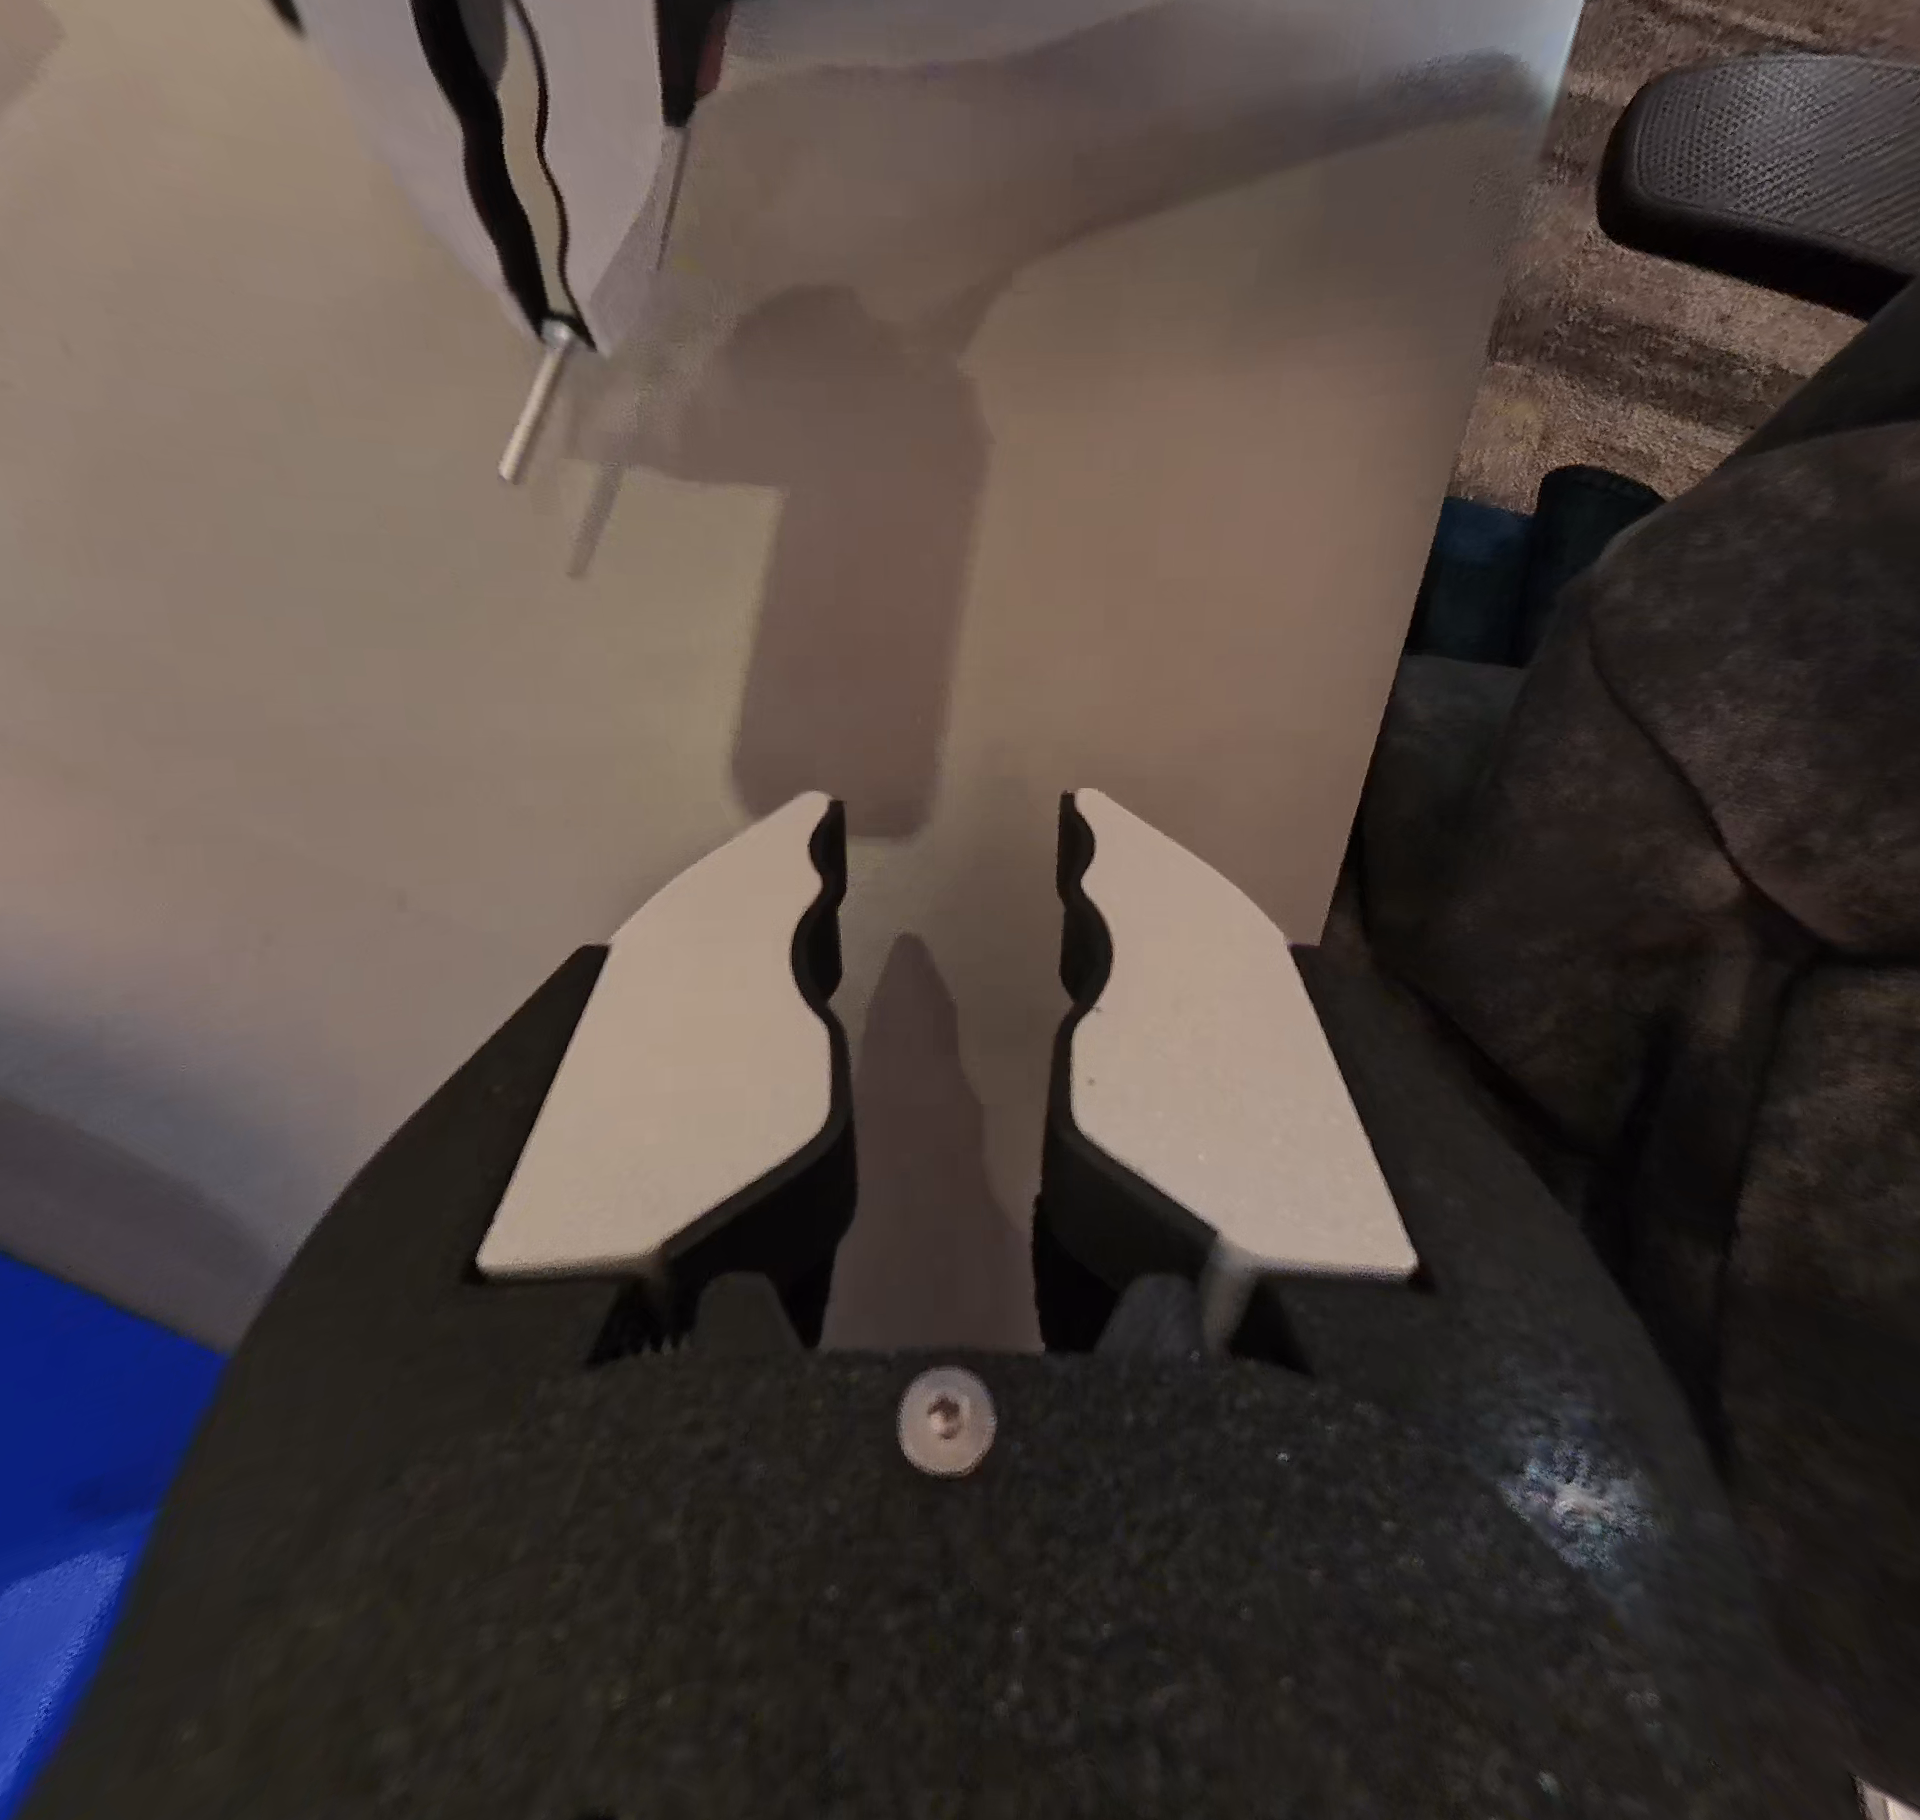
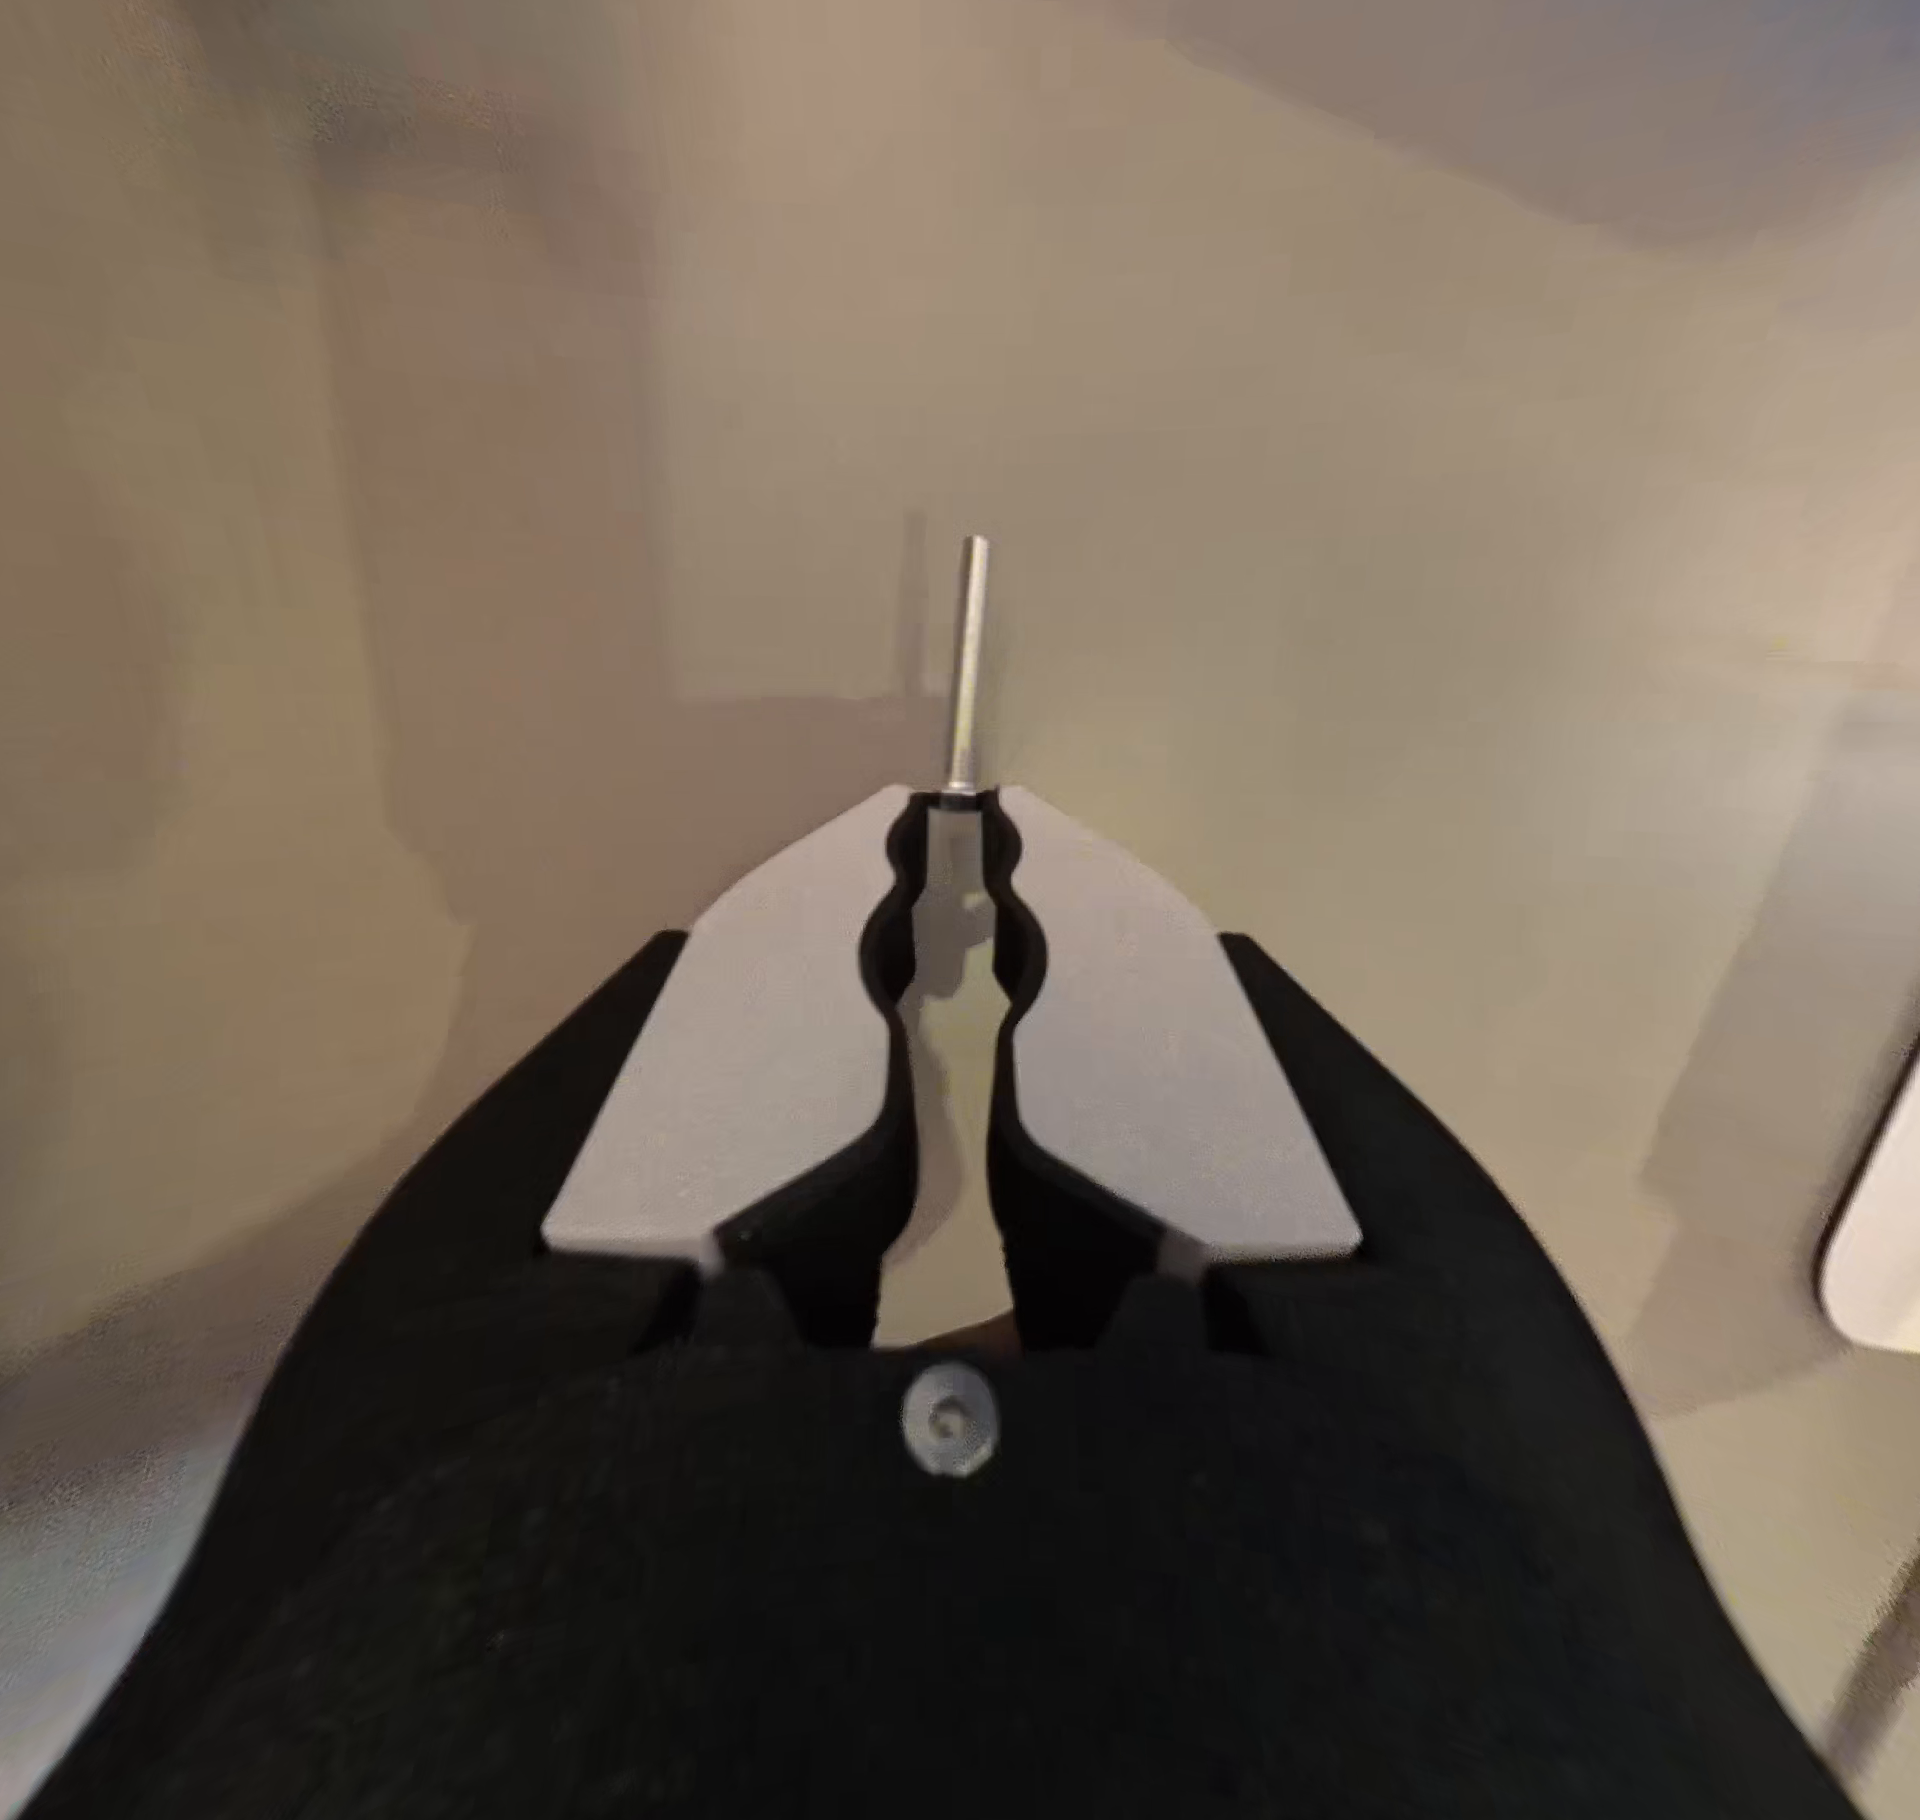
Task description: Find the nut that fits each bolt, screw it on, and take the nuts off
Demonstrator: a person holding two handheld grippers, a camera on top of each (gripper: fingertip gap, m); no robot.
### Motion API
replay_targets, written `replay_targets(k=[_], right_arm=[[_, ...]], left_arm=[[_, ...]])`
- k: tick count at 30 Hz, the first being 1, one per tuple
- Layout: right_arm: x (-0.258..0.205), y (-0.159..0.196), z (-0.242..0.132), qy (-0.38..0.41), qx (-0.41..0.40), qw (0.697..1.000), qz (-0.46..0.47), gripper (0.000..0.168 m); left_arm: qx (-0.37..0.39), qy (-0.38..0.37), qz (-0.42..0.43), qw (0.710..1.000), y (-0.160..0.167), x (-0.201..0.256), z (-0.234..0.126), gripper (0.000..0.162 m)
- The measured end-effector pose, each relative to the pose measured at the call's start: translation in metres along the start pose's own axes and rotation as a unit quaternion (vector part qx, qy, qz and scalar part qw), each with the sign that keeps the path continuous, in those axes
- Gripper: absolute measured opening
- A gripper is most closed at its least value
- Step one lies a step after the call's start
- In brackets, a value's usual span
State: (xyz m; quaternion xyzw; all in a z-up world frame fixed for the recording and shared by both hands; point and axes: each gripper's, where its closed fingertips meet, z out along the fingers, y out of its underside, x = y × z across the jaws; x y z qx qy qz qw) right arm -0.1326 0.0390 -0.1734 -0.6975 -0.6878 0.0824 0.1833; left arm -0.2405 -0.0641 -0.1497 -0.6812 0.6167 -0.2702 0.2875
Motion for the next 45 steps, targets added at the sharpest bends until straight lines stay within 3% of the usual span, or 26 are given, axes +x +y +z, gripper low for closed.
replay_targets(k=[2, 5, 10, 13, 18, 20, 23, 25, 28, 33, 45], right_arm=[[0.006, -0.014, -0.022, 0.041, 0.088, 0.994, 0.05, 0.01], [0.005, -0.033, -0.055, 0.081, 0.235, 0.96, 0.132, 0.01], [-0.005, -0.042, -0.084, 0.087, 0.443, 0.854, 0.26, 0.01], [-0.008, -0.035, -0.088, 0.075, 0.519, 0.798, 0.297, 0.01], [-0.012, -0.028, -0.094, 0.078, 0.538, 0.788, 0.29, 0.01], [-0.013, -0.027, -0.092, 0.082, 0.532, 0.793, 0.286, 0.01], [-0.018, -0.033, -0.088, 0.076, 0.528, 0.801, 0.271, 0.011], [-0.023, -0.04, -0.082, 0.071, 0.52, 0.811, 0.258, 0.011], [-0.026, -0.046, -0.078, 0.071, 0.513, 0.82, 0.243, 0.011], [-0.023, -0.045, -0.079, 0.069, 0.515, 0.818, 0.247, 0.011], [-0.029, -0.045, -0.083, 0.054, 0.52, 0.816, 0.245, 0.011]], left_arm=[[0.014, -0.01, -0.014, 1.0, -0.003, -0.006, -0.003, 0.038], [0.035, -0.029, -0.04, 0.998, -0.009, -0.018, -0.007, 0.037], [0.078, -0.047, -0.072, 0.993, -0.021, -0.031, -0.017, 0.037], [0.11, -0.053, -0.09, 0.988, -0.031, -0.037, -0.032, 0.037], [0.127, -0.114, -0.106, 0.98, -0.033, -0.067, -0.096, 0.039], [0.066, -0.157, -0.149, 0.974, -0.006, -0.091, -0.122, 0.04], [-0.079, -0.249, -0.198, 0.945, 0.053, -0.138, -0.153, 0.04], [-0.133, -0.287, -0.208, 0.926, 0.075, -0.169, -0.165, 0.04], [-0.192, -0.256, -0.25, 0.914, 0.095, -0.199, -0.155, 0.04], [-0.263, -0.228, -0.244, 0.905, 0.116, -0.245, -0.121, 0.039], [-0.273, -0.192, -0.247, 0.91, 0.128, -0.283, -0.094, 0.035]])
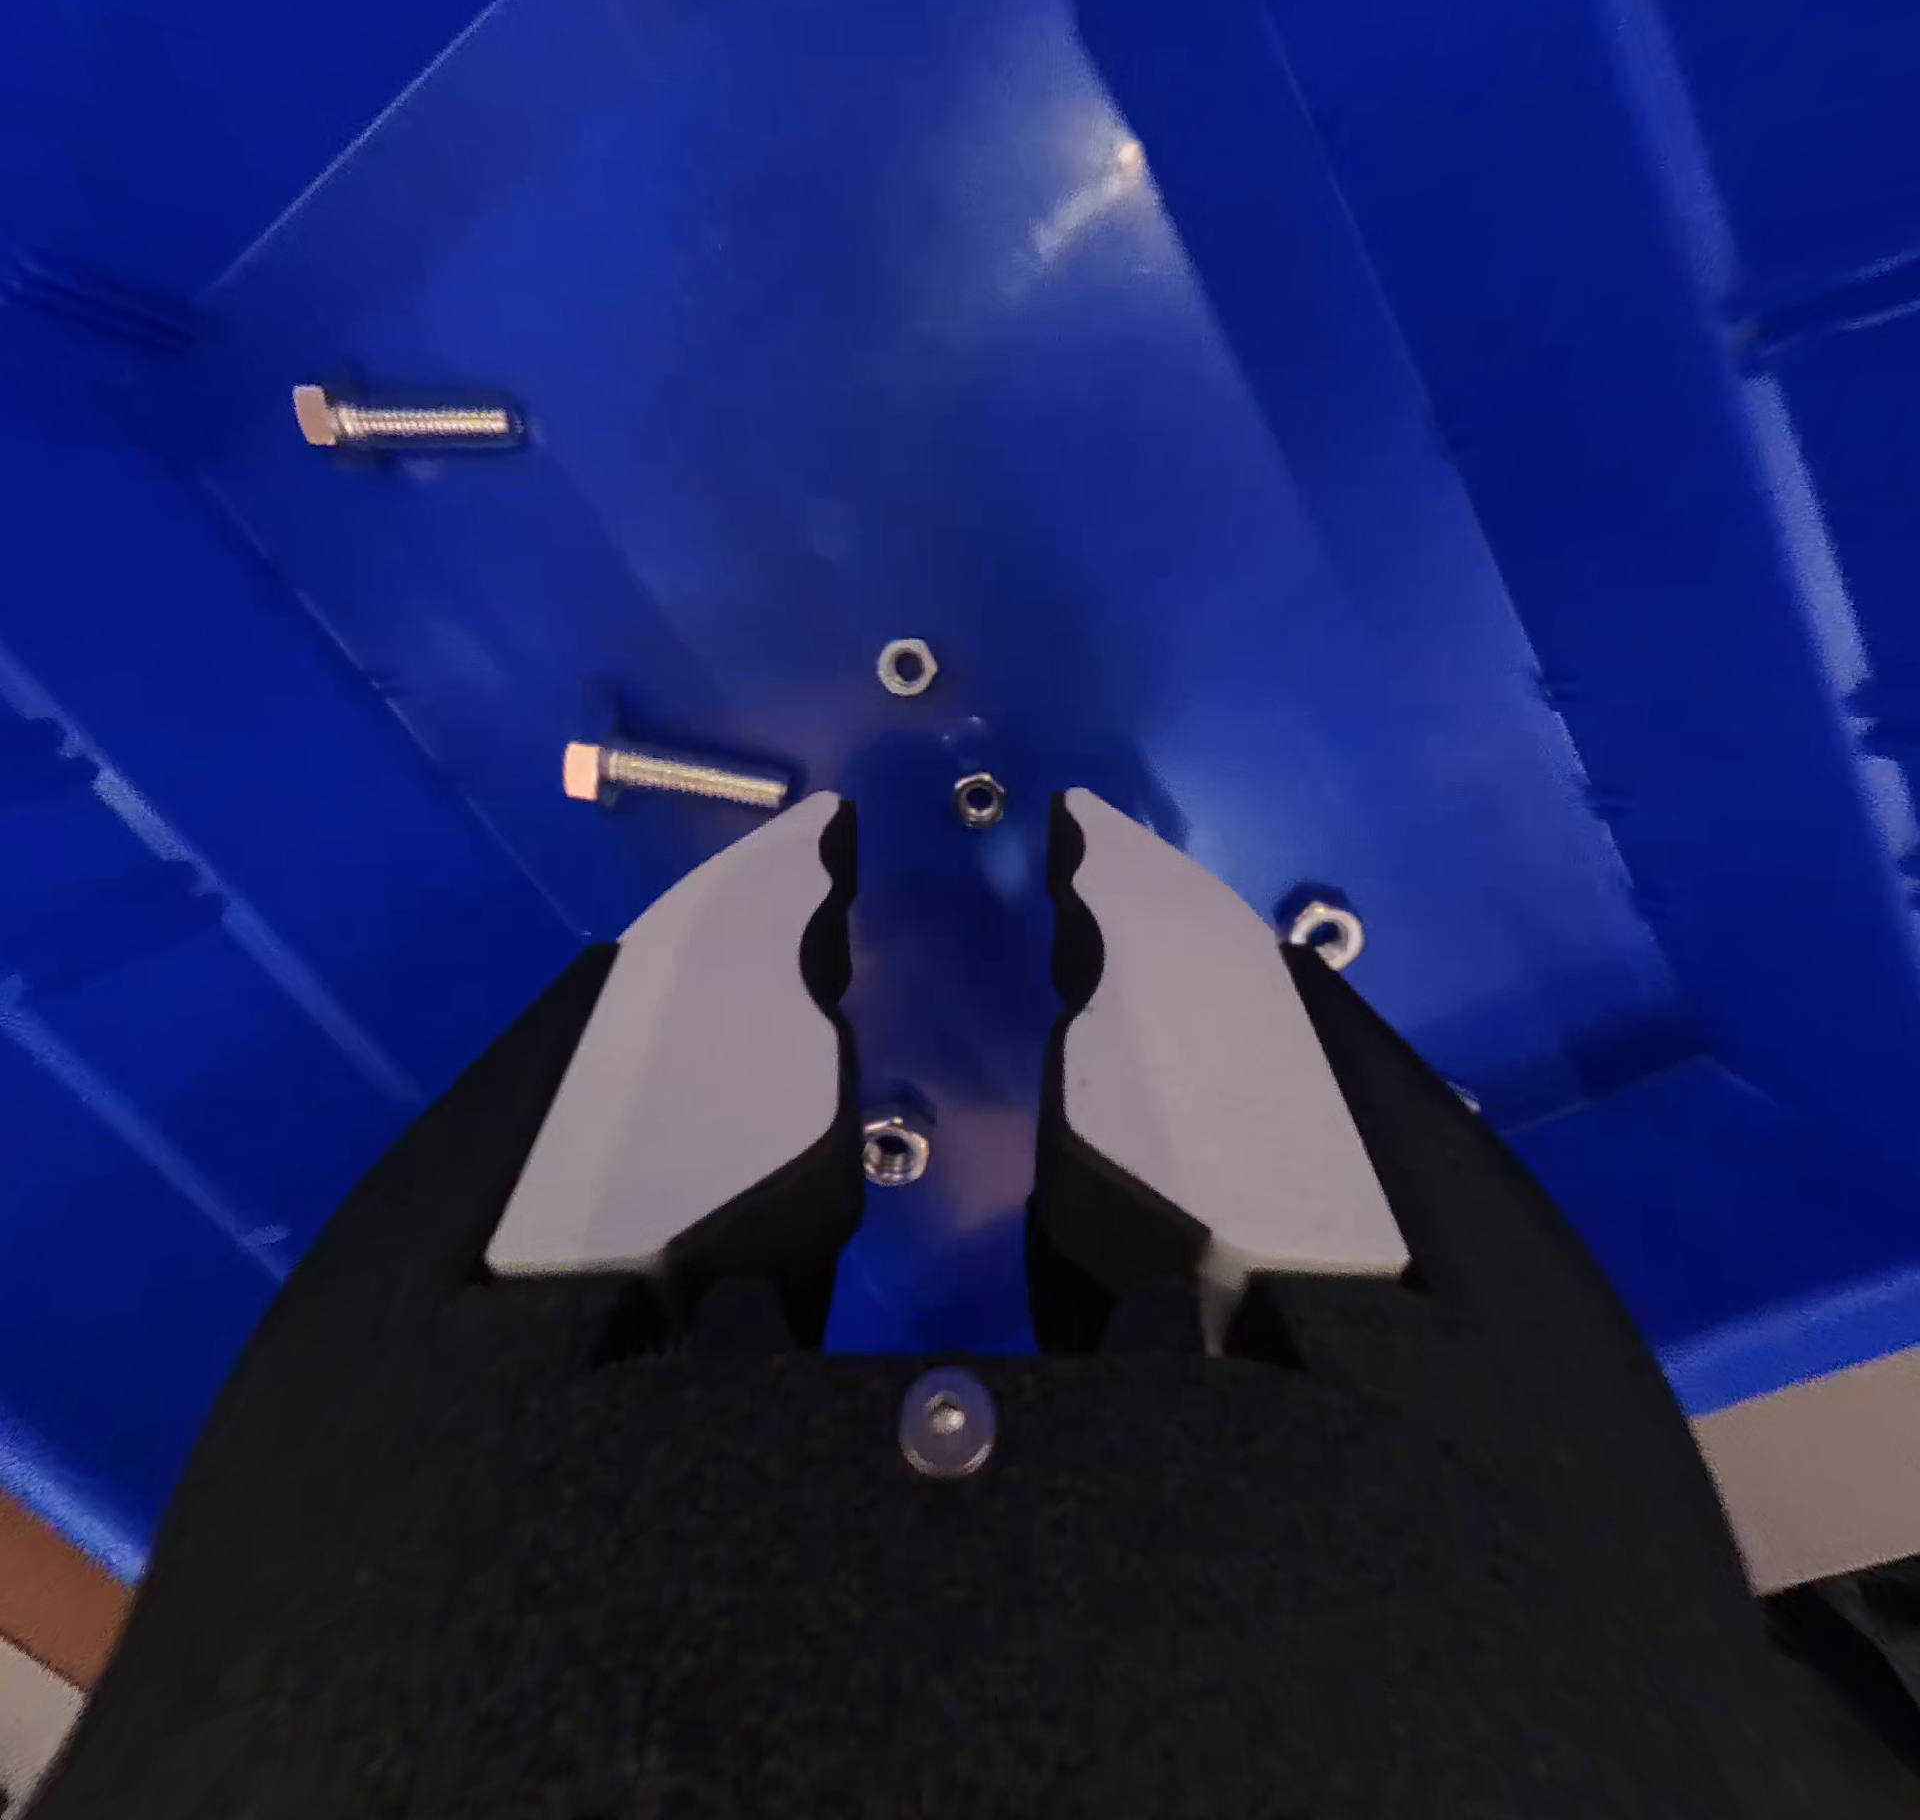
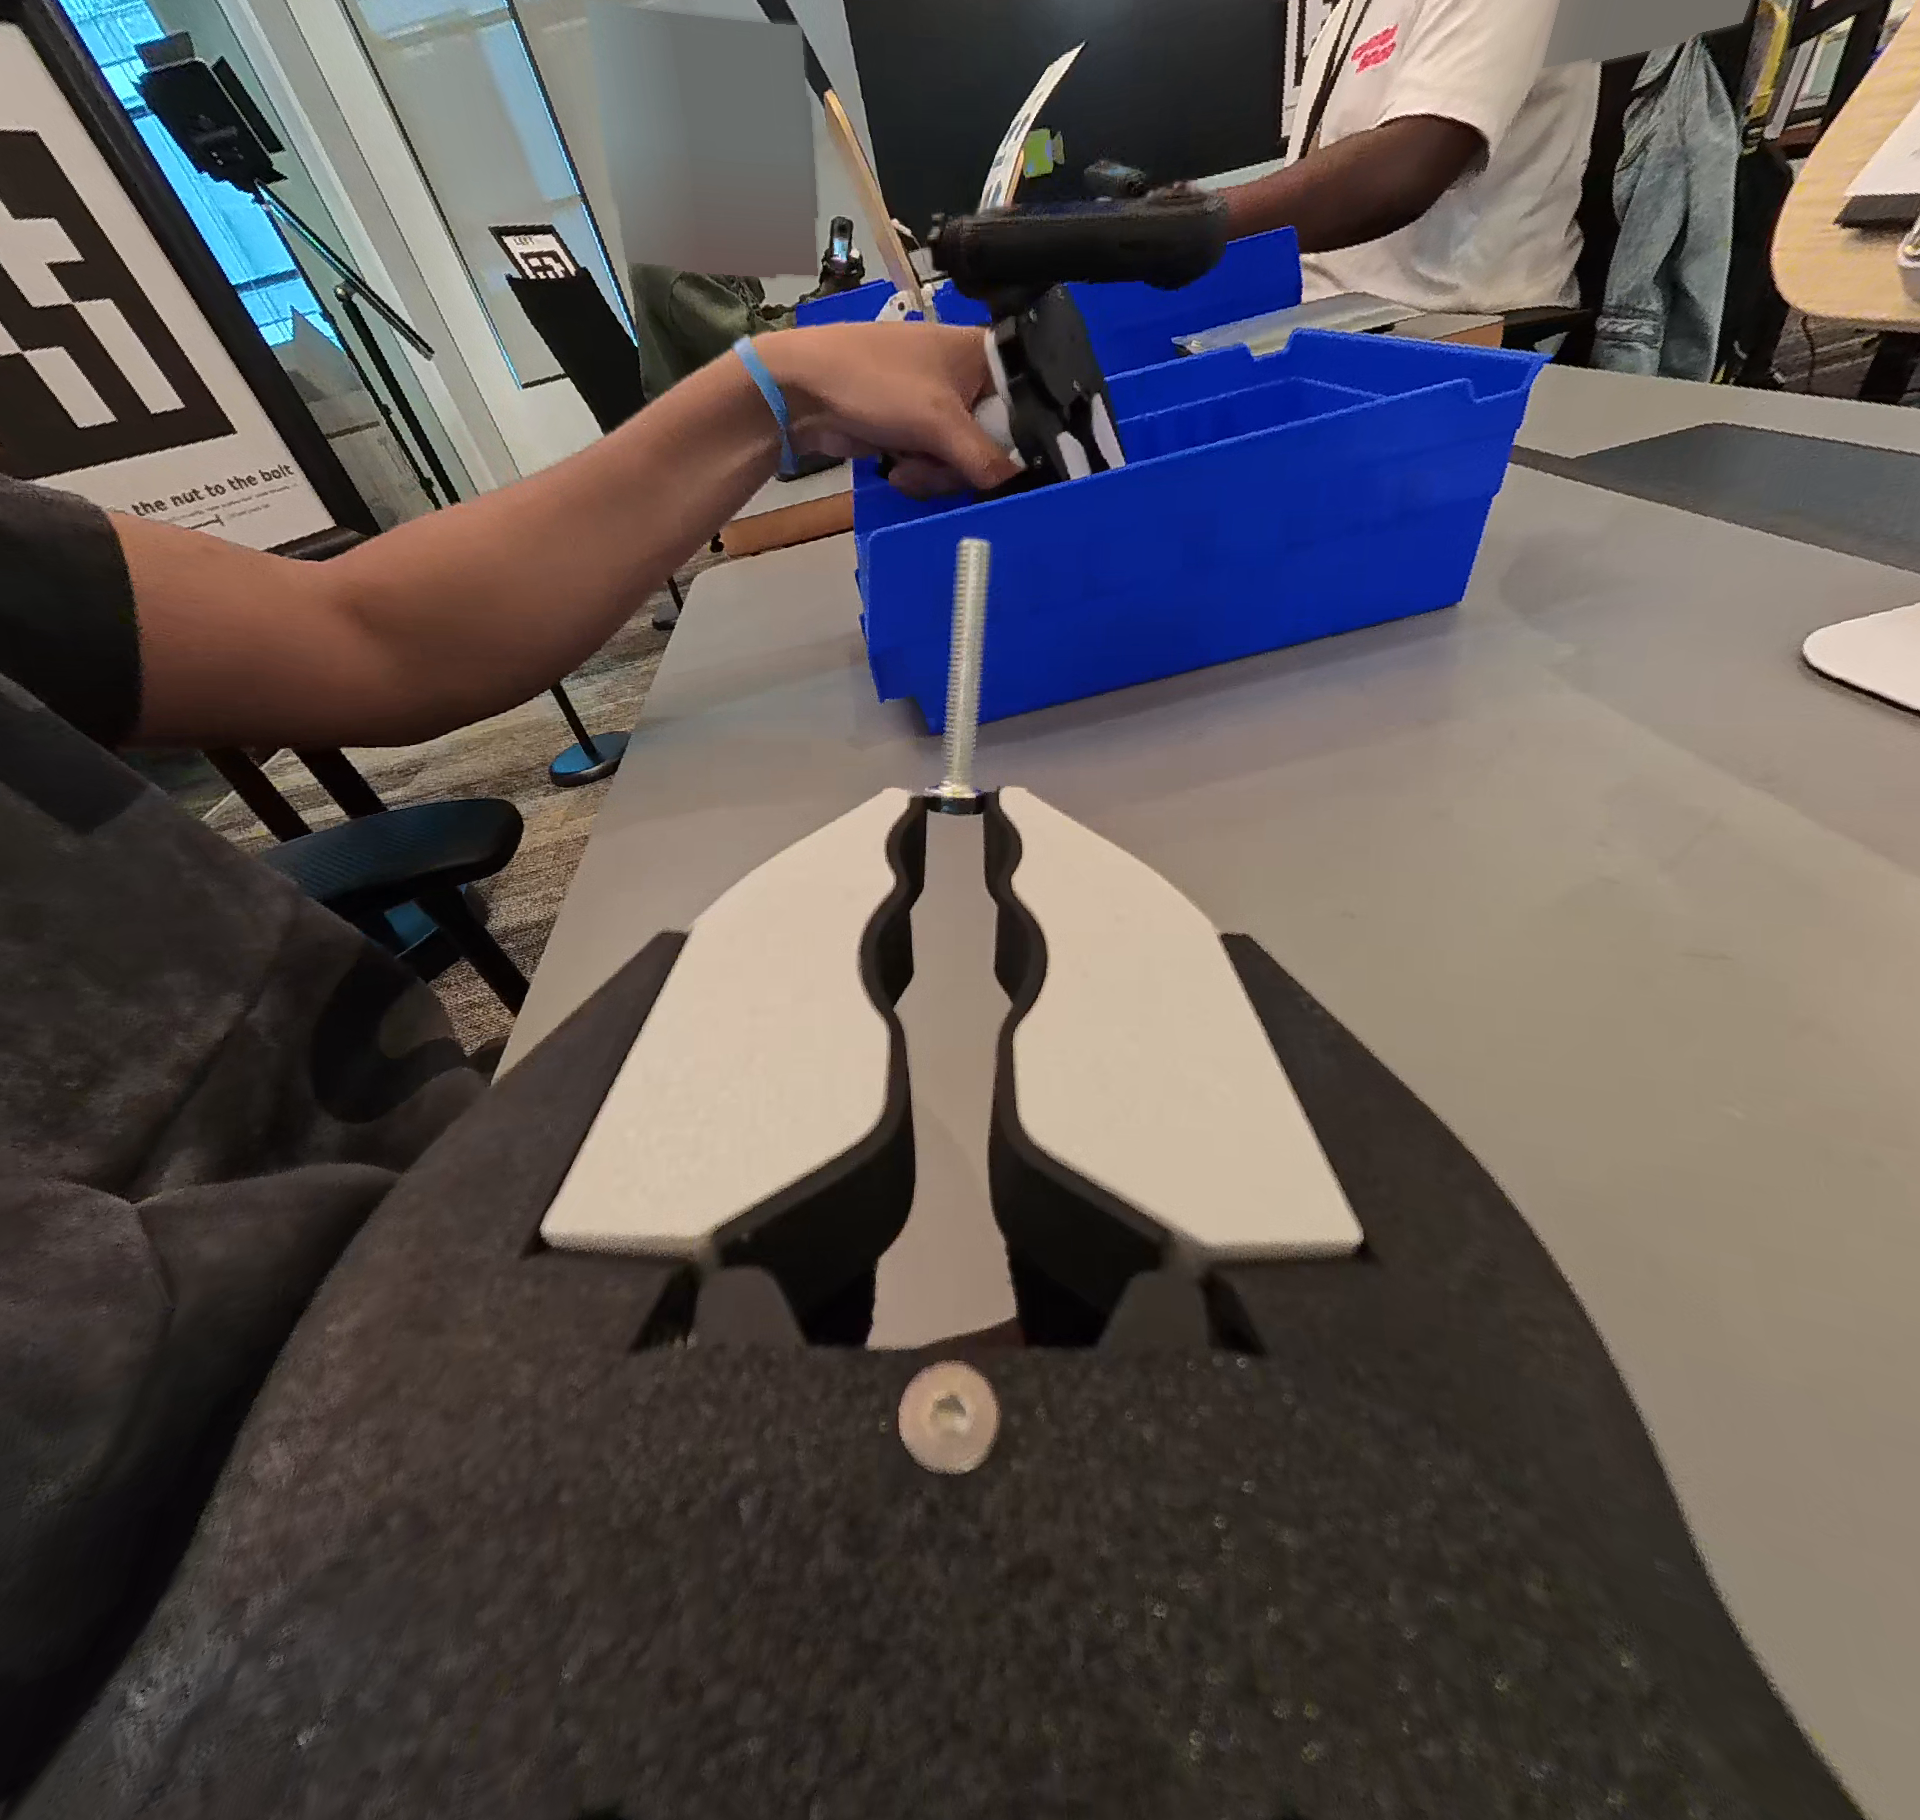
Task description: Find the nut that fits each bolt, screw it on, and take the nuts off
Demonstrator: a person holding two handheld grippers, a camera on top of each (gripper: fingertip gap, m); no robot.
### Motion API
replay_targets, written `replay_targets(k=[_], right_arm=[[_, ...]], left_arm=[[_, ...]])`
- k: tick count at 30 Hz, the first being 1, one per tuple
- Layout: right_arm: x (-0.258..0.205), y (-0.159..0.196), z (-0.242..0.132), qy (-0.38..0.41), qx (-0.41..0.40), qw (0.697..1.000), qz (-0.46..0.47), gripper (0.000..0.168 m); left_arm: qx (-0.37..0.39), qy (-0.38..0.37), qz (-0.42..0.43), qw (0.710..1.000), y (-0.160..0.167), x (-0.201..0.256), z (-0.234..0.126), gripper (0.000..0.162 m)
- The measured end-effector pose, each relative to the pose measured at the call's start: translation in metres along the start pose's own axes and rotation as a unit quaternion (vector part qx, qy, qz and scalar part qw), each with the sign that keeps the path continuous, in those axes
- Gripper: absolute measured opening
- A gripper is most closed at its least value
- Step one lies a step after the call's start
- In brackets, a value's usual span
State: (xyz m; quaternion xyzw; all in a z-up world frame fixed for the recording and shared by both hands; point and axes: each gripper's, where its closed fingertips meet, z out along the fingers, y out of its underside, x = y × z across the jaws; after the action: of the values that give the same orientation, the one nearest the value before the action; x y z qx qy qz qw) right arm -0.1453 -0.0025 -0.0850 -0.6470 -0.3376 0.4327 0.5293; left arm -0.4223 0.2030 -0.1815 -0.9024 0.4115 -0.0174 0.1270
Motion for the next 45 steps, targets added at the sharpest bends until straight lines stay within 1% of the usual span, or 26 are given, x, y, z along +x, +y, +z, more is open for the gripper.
replay_targets(k=[2, 4, 7, 10, 12, 14, 16, 18, 21, 25, 29, 31, 38, 42, 45], right_arm=[[0.0, 0.001, 0.0, -0.001, -0.003, 1.0, -0.001, 0.011], [0.0, 0.002, 0.001, 0.0, -0.005, 1.0, -0.001, 0.011], [0.004, 0.001, 0.0, 0.01, -0.005, 1.0, -0.002, 0.011], [0.015, 0.004, -0.001, 0.049, -0.013, 0.999, -0.011, 0.011], [0.031, 0.008, -0.003, 0.117, -0.032, 0.991, -0.056, 0.011], [0.042, 0.013, -0.004, 0.178, -0.06, 0.976, -0.114, 0.011], [0.04, 0.013, 0.0, 0.196, -0.069, 0.966, -0.154, 0.011], [0.034, 0.015, 0.007, 0.185, -0.071, 0.968, -0.153, 0.01], [0.03, 0.019, 0.012, 0.17, -0.084, 0.969, -0.156, 0.011], [0.024, 0.019, 0.012, 0.144, -0.077, 0.977, -0.139, 0.01], [0.022, 0.018, 0.009, 0.135, -0.075, 0.979, -0.132, 0.01], [0.021, 0.015, 0.007, 0.133, -0.065, 0.98, -0.13, 0.01], [0.023, 0.008, 0.002, 0.141, -0.05, 0.98, -0.131, 0.011], [0.026, 0.004, 0.0, 0.153, -0.043, 0.978, -0.133, 0.01], [0.03, 0.003, -0.001, 0.173, -0.045, 0.973, -0.145, 0.01]], left_arm=[[-0.012, -0.001, 0.009, 1.0, 0.003, 0.0, 0.005, 0.035], [-0.007, 0.015, 0.012, 1.0, 0.001, 0.005, 0.006, 0.025], [-0.006, 0.009, 0.023, 1.0, 0.002, 0.005, 0.007, 0.01], [-0.006, 0.025, 0.02, 0.999, 0.005, 0.009, 0.001, 0.01], [0.034, 0.05, 0.004, 0.998, -0.004, 0.017, -0.015, 0.01], [0.095, 0.108, -0.006, 0.99, -0.022, 0.042, -0.042, 0.01], [0.149, 0.161, 0.01, 0.976, -0.042, 0.076, -0.072, 0.009], [0.184, 0.198, 0.055, 0.961, -0.058, 0.118, -0.099, 0.009], [0.196, 0.223, 0.158, 0.942, -0.077, 0.184, -0.12, 0.01], [0.169, 0.239, 0.304, 0.907, -0.089, 0.254, -0.123, 0.01], [0.143, 0.243, 0.366, 0.887, -0.105, 0.289, -0.118, 0.01], [0.137, 0.246, 0.383, 0.88, -0.111, 0.298, -0.119, 0.01], [0.116, 0.248, 0.395, 0.877, -0.122, 0.307, -0.118, 0.01], [0.118, 0.246, 0.39, 0.88, -0.125, 0.308, -0.119, 0.01], [0.121, 0.244, 0.37, 0.888, -0.129, 0.307, -0.118, 0.01]])
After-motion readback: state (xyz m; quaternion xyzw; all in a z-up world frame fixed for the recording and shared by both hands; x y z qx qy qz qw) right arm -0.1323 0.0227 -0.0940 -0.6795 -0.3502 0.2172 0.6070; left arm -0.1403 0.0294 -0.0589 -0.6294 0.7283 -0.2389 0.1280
